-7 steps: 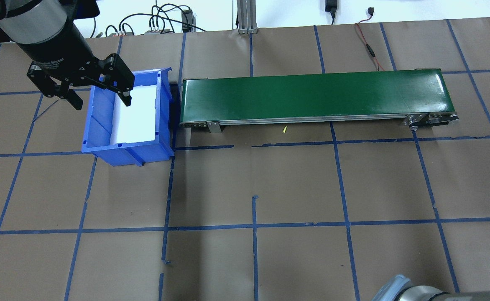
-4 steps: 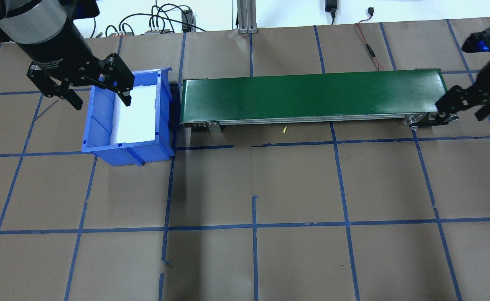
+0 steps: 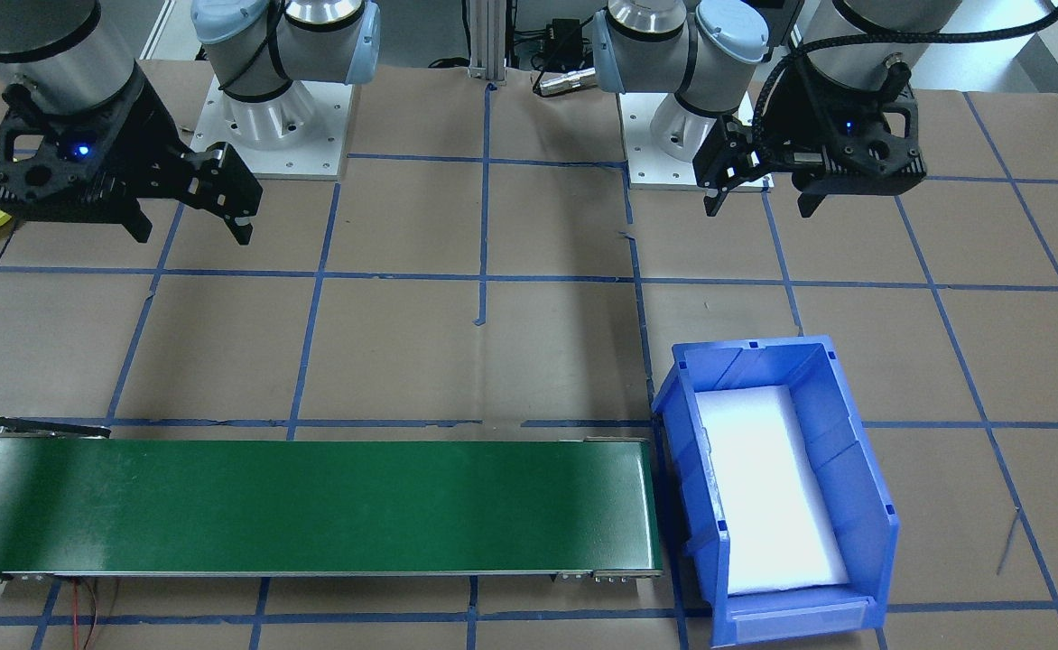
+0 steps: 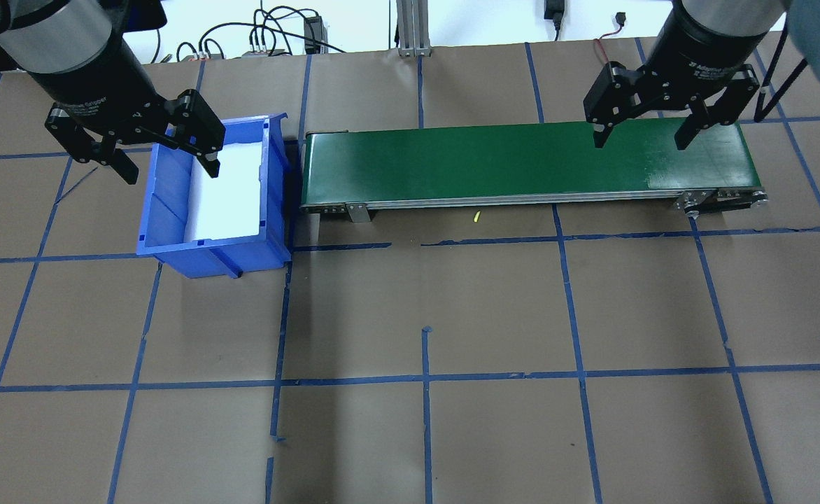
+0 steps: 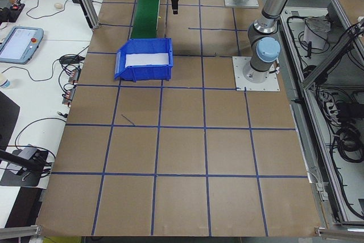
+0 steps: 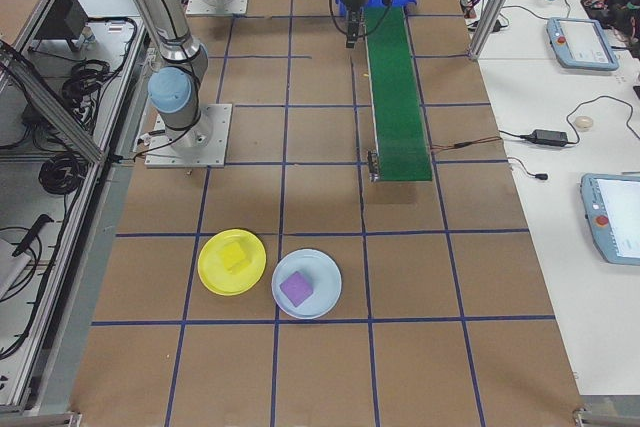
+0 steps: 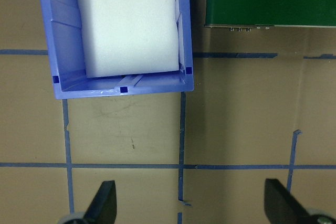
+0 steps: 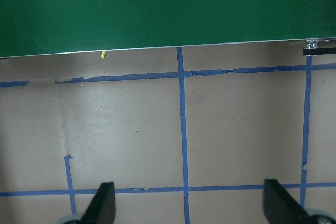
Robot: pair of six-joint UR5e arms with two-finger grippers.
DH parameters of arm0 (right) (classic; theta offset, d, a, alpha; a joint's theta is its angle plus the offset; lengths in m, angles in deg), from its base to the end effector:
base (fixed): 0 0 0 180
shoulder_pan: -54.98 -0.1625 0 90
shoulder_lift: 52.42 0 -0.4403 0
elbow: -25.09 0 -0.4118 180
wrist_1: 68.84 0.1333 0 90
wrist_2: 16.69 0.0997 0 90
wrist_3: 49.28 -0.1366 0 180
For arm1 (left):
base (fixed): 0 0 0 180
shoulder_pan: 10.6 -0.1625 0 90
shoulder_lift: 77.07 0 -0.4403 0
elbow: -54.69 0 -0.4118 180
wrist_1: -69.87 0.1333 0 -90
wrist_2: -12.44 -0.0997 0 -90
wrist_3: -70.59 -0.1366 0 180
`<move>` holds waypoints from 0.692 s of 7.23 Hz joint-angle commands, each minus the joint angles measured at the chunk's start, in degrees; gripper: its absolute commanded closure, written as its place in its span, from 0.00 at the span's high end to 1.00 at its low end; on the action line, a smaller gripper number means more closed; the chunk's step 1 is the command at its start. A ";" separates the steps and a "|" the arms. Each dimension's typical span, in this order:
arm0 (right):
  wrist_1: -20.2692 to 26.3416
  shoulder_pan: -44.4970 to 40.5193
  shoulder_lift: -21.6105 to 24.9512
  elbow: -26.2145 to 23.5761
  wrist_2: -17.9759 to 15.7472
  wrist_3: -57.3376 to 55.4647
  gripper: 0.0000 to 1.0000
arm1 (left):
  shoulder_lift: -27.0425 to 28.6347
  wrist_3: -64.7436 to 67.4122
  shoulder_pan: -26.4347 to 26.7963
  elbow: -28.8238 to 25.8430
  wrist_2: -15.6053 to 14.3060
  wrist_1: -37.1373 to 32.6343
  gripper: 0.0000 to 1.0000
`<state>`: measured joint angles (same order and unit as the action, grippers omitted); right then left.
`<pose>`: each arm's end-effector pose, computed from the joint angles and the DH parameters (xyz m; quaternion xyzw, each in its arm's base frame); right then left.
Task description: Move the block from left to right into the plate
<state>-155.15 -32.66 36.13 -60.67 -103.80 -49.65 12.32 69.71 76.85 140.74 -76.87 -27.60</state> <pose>0.1187 -0.5253 0.4847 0.0240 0.9994 0.0074 0.0253 -0.1126 -0.5040 0.4940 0.0147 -0.9996 -0.0252 0.0068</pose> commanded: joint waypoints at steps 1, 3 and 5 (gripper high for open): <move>1.67 -1.04 0.13 -0.37 -0.69 -1.55 1.00 | 0.00 0.00 0.00 0.09 -0.34 0.00 1.00; 1.85 -3.14 0.13 -0.81 0.10 -1.91 1.00 | 0.00 0.00 0.00 0.09 -0.43 0.00 1.00; 1.76 -5.87 -0.48 -2.30 0.01 -2.09 1.00 | 0.00 0.00 0.00 0.26 -0.43 0.00 1.00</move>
<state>-153.26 -36.90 35.86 -61.88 -104.07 -51.65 12.32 69.71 76.85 140.89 -77.28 -27.60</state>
